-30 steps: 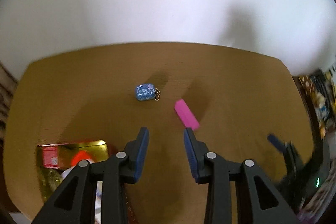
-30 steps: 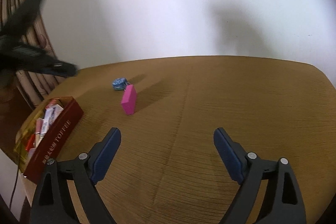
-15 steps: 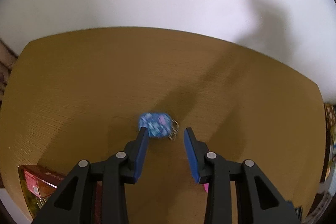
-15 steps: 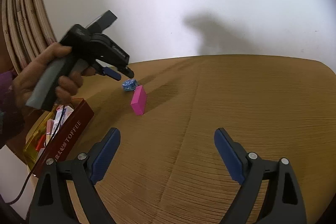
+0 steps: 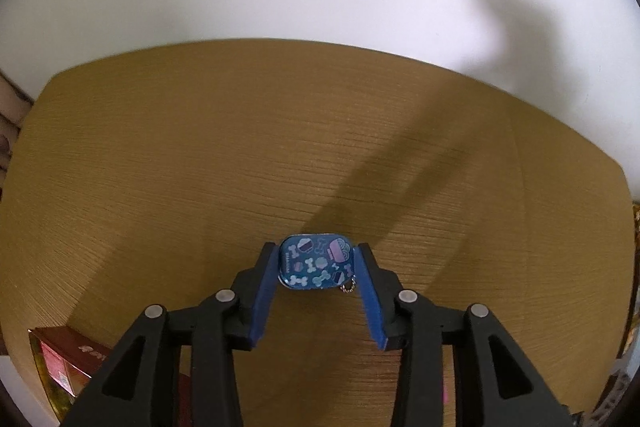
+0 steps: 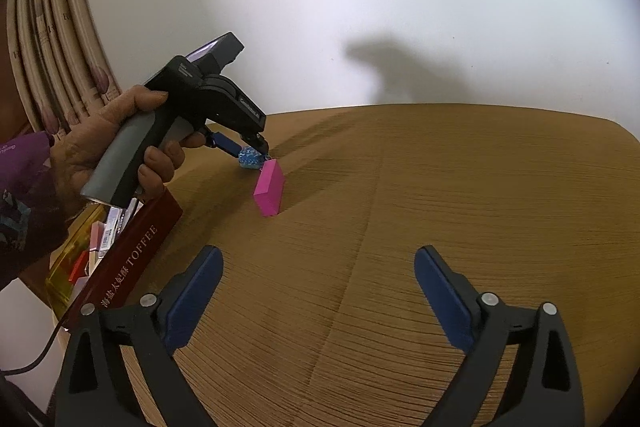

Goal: Organize rigid objects
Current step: 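Carry the blue keychain tin toward the tin while the right tool grasps the pink eraser block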

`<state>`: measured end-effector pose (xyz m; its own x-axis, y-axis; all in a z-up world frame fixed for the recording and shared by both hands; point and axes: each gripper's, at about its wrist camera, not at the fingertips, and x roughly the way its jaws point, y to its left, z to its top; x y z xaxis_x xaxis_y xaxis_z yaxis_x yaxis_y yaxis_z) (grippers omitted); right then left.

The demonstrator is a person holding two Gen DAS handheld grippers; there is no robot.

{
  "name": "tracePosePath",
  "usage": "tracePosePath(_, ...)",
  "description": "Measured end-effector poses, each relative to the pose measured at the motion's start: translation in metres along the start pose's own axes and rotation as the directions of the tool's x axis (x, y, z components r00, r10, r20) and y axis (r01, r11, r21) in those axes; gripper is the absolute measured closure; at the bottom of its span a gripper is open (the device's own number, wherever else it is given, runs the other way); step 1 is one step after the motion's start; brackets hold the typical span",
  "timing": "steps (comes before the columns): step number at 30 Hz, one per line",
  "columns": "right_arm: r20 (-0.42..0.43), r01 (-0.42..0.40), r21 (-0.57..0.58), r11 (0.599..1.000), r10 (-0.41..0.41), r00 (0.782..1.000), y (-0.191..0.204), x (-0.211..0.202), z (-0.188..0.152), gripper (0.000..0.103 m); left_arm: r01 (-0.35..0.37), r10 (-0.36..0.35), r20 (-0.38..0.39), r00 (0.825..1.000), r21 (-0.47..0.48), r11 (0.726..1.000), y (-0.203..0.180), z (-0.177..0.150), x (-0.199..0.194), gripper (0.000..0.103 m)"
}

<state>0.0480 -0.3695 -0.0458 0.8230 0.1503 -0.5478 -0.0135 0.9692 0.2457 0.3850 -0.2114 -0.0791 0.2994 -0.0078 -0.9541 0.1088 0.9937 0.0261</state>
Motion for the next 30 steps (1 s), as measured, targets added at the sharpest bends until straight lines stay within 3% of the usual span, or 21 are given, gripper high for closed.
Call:
tracePosePath(2,-0.002,0.002,0.0,1.0,-0.002,1.0,0.001,0.0,0.0,0.007,0.0,-0.001,-0.028,1.0,-0.009,1.0,-0.001,-0.007,0.008,0.062)
tracePosePath(6,-0.004,0.007,0.001,1.0,-0.007,1.0,0.002,-0.001,0.0,0.006,0.051,-0.051,0.01,0.999,-0.056,0.997,0.001,-0.002,0.007,0.063)
tracePosePath(13,-0.007,0.007,0.024,1.0,-0.007,1.0,-0.004,0.001,0.001,0.005,0.131,-0.123,0.062,0.99,-0.134,0.982,0.018,-0.024,-0.012,0.064)
tracePosePath(19,0.017,-0.026,0.024,0.999,0.025,1.0,-0.004,-0.004,0.001,0.006,0.21,-0.189,0.186,0.964,-0.099,0.973,0.028,-0.074,-0.084,0.064)
tracePosePath(26,-0.093,-0.056,-0.089,0.994,0.048,0.995,0.031,0.031,0.018,0.006,0.272,-0.237,0.275,0.932,-0.1,0.957,0.069,-0.156,-0.152,0.064)
tracePosePath(30,-0.171,-0.086,-0.108,0.99,0.067,0.983,0.048,0.068,0.035,0.017,0.278,-0.23,0.291,0.929,-0.136,0.951,0.104,-0.181,-0.168,0.064)
